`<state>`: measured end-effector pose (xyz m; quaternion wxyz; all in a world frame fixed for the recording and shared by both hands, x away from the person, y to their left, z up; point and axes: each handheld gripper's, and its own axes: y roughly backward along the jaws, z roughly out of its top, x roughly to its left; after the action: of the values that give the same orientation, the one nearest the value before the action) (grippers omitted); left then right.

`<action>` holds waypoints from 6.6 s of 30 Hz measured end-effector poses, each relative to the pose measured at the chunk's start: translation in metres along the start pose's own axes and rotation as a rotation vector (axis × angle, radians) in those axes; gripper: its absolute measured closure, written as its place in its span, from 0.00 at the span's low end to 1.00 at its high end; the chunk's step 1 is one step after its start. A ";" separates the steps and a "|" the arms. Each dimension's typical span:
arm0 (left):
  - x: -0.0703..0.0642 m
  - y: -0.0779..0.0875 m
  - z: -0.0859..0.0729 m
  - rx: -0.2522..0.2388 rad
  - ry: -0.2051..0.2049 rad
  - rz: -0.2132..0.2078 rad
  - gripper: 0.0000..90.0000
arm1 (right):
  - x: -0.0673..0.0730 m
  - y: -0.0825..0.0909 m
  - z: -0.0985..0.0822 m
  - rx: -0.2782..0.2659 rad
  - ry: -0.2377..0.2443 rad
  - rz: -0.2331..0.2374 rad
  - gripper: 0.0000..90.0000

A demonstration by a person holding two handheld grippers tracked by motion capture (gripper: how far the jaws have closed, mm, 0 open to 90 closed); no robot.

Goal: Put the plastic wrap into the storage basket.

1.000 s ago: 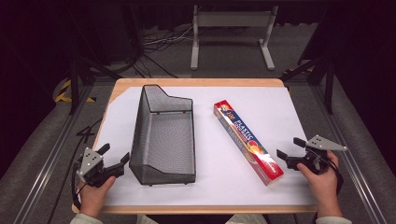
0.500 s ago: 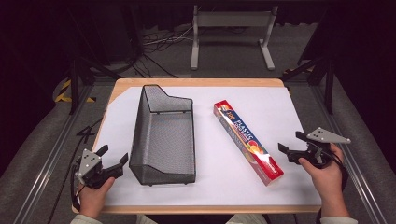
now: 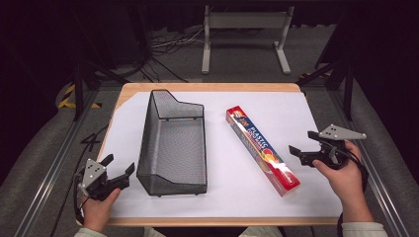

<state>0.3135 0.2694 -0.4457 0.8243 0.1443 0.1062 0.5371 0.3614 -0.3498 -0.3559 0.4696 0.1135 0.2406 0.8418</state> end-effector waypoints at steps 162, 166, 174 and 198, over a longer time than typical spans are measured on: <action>0.002 0.000 -0.001 -0.011 -0.005 0.005 0.21 | 0.138 -0.105 0.125 0.404 -0.188 0.066 0.44; 0.002 0.000 -0.001 -0.010 -0.007 0.003 0.21 | 0.147 -0.107 0.129 0.396 -0.188 0.076 0.44; 0.001 0.000 -0.001 -0.014 -0.006 0.003 0.21 | 0.173 -0.118 0.138 0.402 -0.183 0.099 0.44; 0.002 0.000 -0.001 -0.017 -0.010 0.003 0.21 | 0.226 -0.144 0.151 0.401 -0.167 0.135 0.44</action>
<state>0.3142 0.2708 -0.4466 0.8251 0.1401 0.0974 0.5386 0.4100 -0.0493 -0.3079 0.3985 0.2900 0.3553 0.7943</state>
